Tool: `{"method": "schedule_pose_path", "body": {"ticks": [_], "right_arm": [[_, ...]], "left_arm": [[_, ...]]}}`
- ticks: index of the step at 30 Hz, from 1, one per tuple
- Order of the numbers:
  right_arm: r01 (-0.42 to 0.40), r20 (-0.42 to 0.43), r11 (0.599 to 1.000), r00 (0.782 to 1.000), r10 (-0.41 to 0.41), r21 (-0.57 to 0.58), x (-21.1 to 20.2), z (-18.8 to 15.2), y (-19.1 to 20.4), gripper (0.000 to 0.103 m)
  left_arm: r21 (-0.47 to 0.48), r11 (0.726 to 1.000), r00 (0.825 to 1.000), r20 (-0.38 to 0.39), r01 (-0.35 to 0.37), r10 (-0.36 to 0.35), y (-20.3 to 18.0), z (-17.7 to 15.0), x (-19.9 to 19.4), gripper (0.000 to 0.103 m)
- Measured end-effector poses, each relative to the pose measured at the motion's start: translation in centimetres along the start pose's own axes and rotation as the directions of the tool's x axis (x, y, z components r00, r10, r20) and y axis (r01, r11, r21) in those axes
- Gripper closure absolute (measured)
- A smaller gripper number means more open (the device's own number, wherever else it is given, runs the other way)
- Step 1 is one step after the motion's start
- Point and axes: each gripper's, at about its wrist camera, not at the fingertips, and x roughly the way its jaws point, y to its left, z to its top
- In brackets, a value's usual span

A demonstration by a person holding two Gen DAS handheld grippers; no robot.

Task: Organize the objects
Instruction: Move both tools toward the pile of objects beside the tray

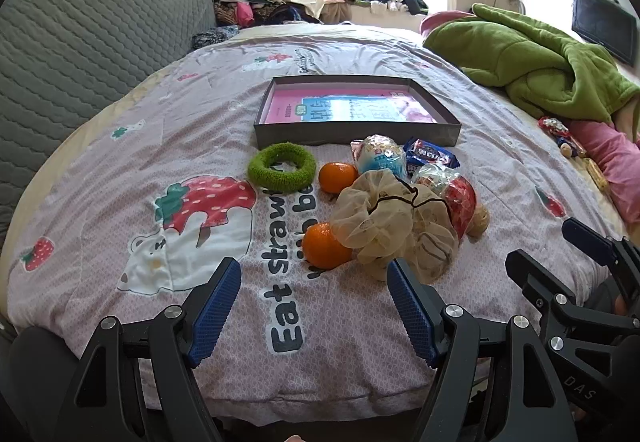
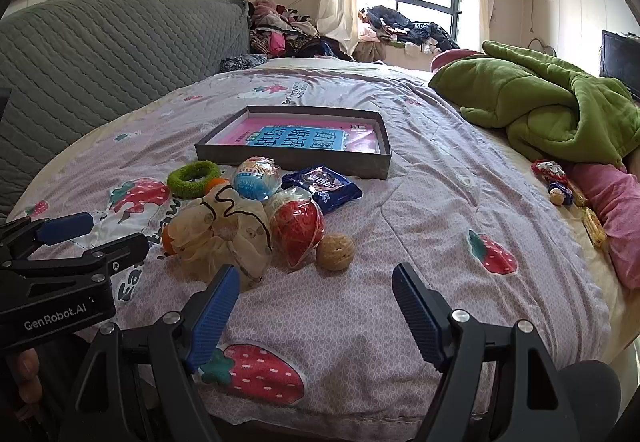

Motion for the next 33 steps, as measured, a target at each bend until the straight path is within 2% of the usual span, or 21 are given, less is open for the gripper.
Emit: {"method": "schedule_pose_path", "body": {"ticks": [33], "right_arm": [[0.017,0.036,1.0,0.999,-0.017,0.008,-0.82,0.16,-0.31,0.025]], "left_arm": [[0.025,1.0,1.0,0.013,-0.009,0.009,-0.72,0.1,-0.73,0.026]]}}
